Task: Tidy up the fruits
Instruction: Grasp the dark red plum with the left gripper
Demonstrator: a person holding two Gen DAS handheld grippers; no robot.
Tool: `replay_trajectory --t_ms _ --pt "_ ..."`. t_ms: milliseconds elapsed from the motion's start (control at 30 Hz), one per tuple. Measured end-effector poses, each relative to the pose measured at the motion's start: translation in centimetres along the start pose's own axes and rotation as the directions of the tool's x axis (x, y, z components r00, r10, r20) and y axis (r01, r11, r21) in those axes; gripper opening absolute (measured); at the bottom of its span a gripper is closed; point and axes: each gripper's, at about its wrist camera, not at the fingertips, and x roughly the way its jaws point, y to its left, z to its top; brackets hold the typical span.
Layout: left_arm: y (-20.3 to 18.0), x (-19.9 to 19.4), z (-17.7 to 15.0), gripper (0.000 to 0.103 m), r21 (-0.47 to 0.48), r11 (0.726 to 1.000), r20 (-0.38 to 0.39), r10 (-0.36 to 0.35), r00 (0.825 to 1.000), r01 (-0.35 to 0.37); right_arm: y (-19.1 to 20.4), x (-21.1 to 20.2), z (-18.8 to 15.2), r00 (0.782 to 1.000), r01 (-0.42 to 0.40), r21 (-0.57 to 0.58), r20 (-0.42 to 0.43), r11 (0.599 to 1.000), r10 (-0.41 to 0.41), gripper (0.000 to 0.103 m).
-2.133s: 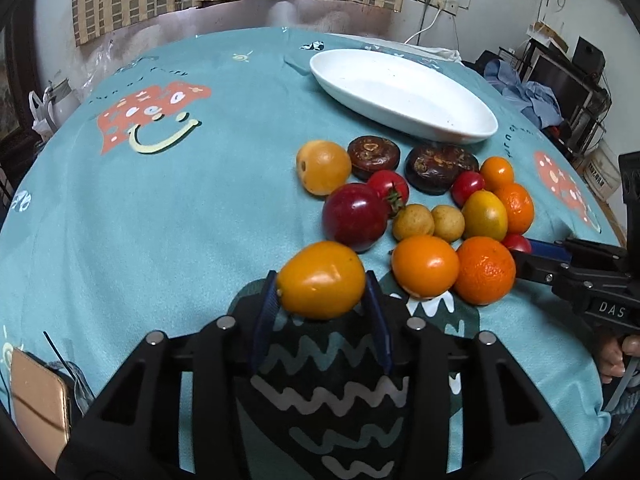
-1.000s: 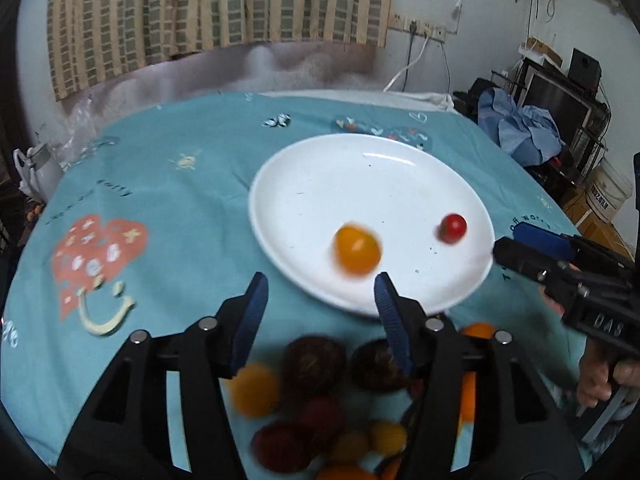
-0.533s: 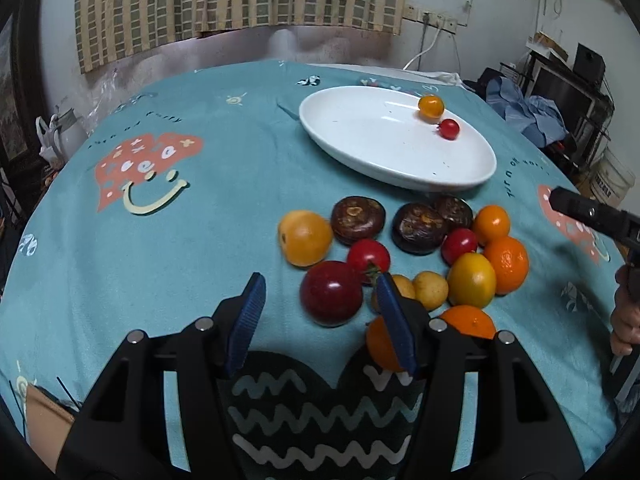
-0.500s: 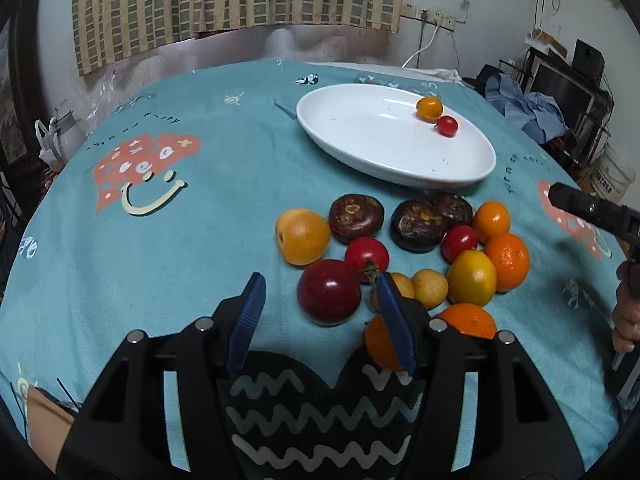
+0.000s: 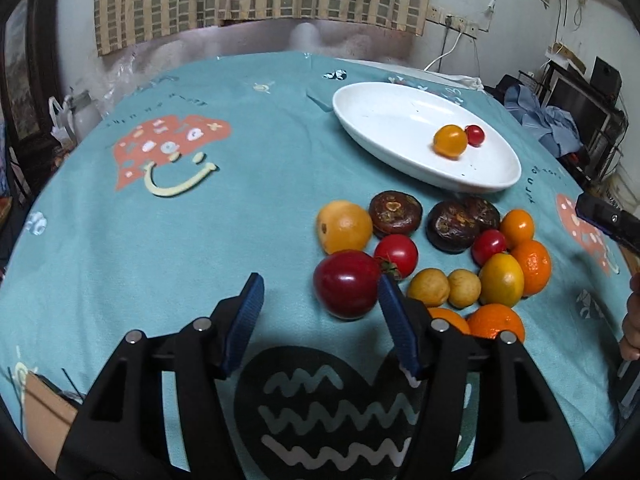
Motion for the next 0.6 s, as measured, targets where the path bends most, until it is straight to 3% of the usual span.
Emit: replay_trajectory --t_ms 133,467,600 --pt "-1.3 1.0 0.1 0.039 0.044 0.998 -0.031 -0.048 0.998 0.049 0.1 0.1 0.0 1.0 -0.006 -0.007 -0.006 1.0 0.006 0.058" --pt "-2.0 2.1 0.2 0.038 0.071 0.996 -0.053 -0.05 0.997 0.053 1.3 1.7 -1.0 0.995 -0.022 -0.073 -0.103 0.997 0.015 0.058" --pt "-1.6 1.5 0.2 0.038 0.053 0.998 -0.034 -0.033 0.999 0.035 2.4 2.6 -2.0 0.988 -0.033 -0.13 -0.156 0.991 0.013 0.045"
